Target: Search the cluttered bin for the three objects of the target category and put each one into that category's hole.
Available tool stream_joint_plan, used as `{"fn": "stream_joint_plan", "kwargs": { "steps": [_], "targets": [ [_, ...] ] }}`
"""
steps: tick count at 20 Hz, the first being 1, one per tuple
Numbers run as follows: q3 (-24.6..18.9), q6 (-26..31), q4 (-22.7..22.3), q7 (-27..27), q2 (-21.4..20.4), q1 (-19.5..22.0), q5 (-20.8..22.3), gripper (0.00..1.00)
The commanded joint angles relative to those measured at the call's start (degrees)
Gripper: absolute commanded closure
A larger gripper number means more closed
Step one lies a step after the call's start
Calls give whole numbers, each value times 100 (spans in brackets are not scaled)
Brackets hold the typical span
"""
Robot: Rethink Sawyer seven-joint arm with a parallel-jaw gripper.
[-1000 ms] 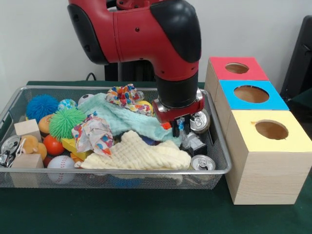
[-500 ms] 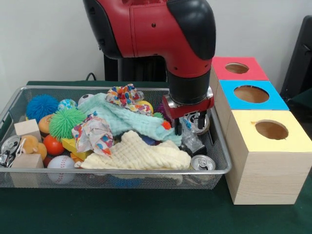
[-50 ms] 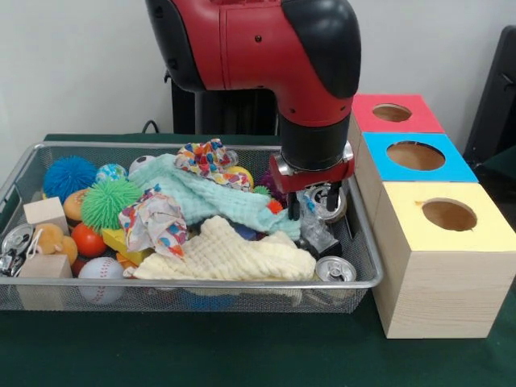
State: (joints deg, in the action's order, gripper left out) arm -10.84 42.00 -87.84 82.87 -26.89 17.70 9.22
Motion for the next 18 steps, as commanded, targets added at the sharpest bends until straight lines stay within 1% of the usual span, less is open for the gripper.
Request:
{"fn": "stream_joint_plan", "kwargs": {
  "steps": [1,4,6,9,14,15,18],
  "targets": [
    [277,425,-31,1285,-25,-4,-289,0],
    [278,337,-87,1227,-19,34,-338,0],
    [245,298,-110,1097,7,121,-372,0],
    [157,121,-99,858,201,297,-382,0],
    [309,-209,-176,1072,154,83,-258,0],
    [343,-266,-184,1111,150,30,-254,100],
    [353,-358,-310,1161,111,17,-268,100]
  ]
}}
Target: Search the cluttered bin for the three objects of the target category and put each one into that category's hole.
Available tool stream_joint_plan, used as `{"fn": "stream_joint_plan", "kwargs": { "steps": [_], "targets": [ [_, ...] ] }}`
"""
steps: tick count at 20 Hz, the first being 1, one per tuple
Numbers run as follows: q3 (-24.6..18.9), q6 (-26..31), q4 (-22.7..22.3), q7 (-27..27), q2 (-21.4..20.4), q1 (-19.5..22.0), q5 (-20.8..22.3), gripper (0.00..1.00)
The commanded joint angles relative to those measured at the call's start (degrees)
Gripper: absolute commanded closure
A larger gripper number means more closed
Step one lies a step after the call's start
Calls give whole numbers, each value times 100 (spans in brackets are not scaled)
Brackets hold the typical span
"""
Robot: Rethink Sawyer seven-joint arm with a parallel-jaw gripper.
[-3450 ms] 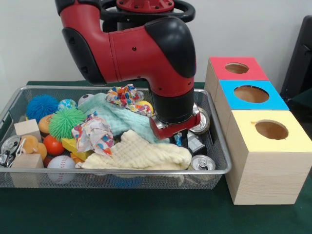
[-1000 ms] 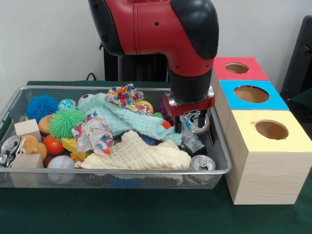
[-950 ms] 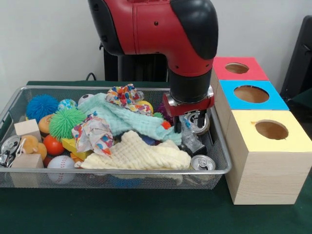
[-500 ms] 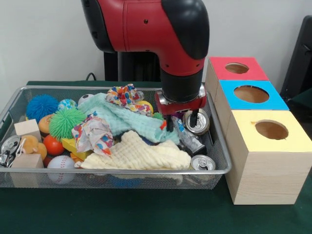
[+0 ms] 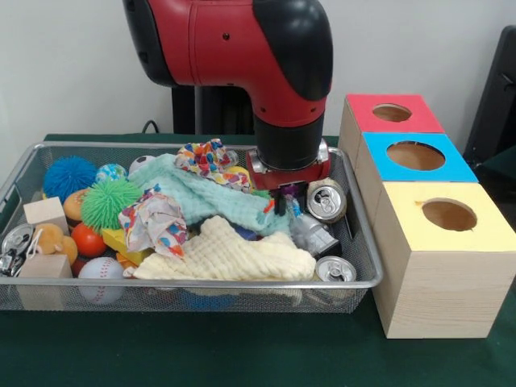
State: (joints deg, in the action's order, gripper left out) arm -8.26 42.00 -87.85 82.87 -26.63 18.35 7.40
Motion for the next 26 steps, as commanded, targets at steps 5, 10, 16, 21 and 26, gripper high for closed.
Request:
{"fn": "stream_joint_plan", "kwargs": {
  "steps": [5,10,16,21,26],
  "targets": [
    [100,-396,-339,1197,94,-86,-142,100],
    [122,-407,-320,1232,114,-135,-177,100],
    [271,-299,-307,1486,55,-254,-324,100],
    [410,-177,-250,1569,22,-345,-450,100],
    [624,16,-110,1646,9,-456,-596,100]
  ]
}}
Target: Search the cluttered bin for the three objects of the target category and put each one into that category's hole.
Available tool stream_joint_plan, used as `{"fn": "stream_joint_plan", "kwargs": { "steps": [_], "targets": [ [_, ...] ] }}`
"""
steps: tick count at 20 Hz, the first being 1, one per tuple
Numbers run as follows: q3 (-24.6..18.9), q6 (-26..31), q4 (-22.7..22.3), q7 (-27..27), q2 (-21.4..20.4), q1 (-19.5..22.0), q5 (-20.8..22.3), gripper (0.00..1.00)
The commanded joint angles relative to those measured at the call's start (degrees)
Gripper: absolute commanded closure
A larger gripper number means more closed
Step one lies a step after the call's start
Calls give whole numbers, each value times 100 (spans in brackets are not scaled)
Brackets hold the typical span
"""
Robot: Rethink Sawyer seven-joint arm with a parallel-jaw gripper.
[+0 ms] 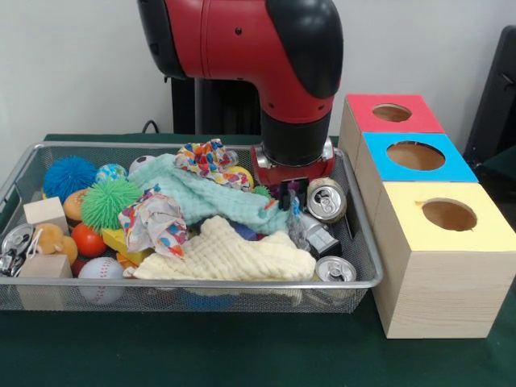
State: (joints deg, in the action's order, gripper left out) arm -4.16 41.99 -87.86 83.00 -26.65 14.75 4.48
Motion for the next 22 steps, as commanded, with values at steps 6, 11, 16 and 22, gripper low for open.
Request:
{"fn": "stream_joint_plan", "kwargs": {
  "steps": [6,11,16,22],
  "targets": [
    [417,280,80,1586,7,-212,-393,100],
    [606,519,232,1542,7,-312,-435,0],
    [727,857,382,1442,-6,-348,-487,0],
    [825,1393,639,1464,7,-442,-563,0]
  ]
}}
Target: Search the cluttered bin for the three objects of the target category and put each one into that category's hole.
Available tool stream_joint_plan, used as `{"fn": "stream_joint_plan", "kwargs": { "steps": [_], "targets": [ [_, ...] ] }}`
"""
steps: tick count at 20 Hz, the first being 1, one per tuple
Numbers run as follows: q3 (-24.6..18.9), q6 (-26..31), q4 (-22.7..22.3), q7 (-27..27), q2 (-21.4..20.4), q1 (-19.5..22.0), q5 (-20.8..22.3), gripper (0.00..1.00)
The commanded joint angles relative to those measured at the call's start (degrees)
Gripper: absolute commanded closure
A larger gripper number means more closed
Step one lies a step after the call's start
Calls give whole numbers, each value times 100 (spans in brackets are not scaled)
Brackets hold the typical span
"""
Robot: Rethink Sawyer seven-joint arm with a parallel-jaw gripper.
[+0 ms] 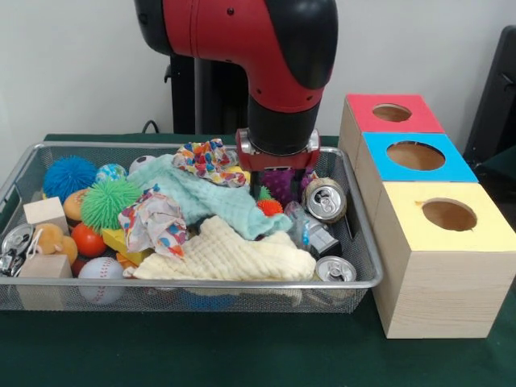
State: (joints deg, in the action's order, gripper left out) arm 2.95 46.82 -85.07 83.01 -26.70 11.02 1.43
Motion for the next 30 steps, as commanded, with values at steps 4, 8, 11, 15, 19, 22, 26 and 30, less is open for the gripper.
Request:
{"fn": "stream_joint_plan", "kwargs": {
  "steps": [4,8,11,15,19,22,26,30],
  "targets": [
    [145,640,253,1584,37,-138,-336,0],
    [203,457,196,1776,82,-305,-454,0],
    [225,218,141,1852,172,-398,-539,0],
    [243,-86,101,1921,341,-485,-635,0],
    [264,-360,129,2063,546,-570,-725,0],
    [257,-417,102,2036,556,-560,-739,0],
    [214,-646,-17,1898,570,-454,-700,0],
    [80,-853,39,1686,757,-253,-690,0]
  ]
}}
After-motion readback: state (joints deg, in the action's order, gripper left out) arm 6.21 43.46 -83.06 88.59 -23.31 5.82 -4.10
